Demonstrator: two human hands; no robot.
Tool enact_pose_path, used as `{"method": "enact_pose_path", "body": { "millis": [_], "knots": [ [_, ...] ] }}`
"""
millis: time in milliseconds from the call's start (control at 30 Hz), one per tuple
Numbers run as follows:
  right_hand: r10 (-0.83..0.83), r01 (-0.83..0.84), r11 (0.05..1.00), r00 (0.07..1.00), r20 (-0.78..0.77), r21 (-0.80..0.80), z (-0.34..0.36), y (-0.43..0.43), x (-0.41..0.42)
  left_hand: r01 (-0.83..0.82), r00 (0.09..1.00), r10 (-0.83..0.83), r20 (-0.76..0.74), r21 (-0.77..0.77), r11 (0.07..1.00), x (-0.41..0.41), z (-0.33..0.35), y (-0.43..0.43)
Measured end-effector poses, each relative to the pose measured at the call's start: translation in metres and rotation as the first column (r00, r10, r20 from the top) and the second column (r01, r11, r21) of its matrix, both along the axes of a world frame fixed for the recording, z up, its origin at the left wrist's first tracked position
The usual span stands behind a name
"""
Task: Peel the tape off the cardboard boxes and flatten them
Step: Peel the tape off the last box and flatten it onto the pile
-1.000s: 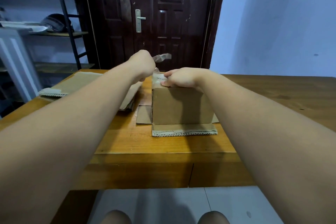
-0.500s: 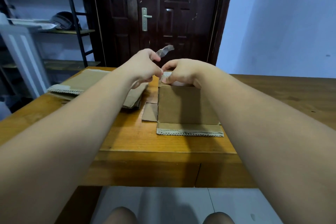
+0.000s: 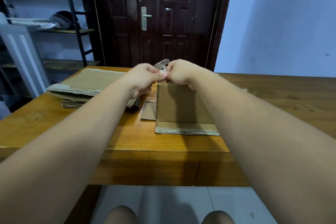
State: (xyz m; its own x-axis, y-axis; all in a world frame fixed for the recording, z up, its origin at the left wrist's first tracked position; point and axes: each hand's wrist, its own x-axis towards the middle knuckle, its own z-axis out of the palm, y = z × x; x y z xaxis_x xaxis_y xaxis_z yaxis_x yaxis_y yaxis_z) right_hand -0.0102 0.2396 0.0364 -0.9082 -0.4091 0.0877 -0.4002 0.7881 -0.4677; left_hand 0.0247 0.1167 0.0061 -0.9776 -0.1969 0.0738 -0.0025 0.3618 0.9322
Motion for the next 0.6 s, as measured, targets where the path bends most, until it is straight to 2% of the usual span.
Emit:
{"method": "enact_pose_path", "body": {
  "millis": [100, 233, 400, 533, 600],
  "knots": [
    [0.008, -0.008, 1.000, 1.000, 0.018, 0.006, 0.002, 0.000, 0.000, 0.064, 0.994, -0.091, 0.065, 0.340, 0.938, 0.000, -0.004, 0.000],
    [0.018, -0.018, 1.000, 1.000, 0.004, -0.006, 0.000, 0.001, -0.001, 0.067, 0.993, -0.109, 0.046, 0.541, 0.838, 0.002, -0.009, 0.006],
    [0.034, -0.033, 0.999, 0.999, 0.023, -0.032, 0.002, 0.003, 0.003, 0.053, 0.992, -0.104, 0.068, 0.524, 0.850, 0.002, -0.016, 0.006],
    [0.006, 0.004, 0.981, 0.999, 0.049, -0.194, -0.001, 0.006, 0.003, 0.097, 0.987, -0.146, 0.074, 0.452, 0.887, 0.003, -0.019, 0.002],
    [-0.019, 0.031, 0.973, 0.998, 0.053, -0.228, 0.000, 0.006, 0.002, 0.100, 0.988, -0.137, 0.064, 0.400, 0.911, 0.003, -0.020, 0.001]
  ]
}}
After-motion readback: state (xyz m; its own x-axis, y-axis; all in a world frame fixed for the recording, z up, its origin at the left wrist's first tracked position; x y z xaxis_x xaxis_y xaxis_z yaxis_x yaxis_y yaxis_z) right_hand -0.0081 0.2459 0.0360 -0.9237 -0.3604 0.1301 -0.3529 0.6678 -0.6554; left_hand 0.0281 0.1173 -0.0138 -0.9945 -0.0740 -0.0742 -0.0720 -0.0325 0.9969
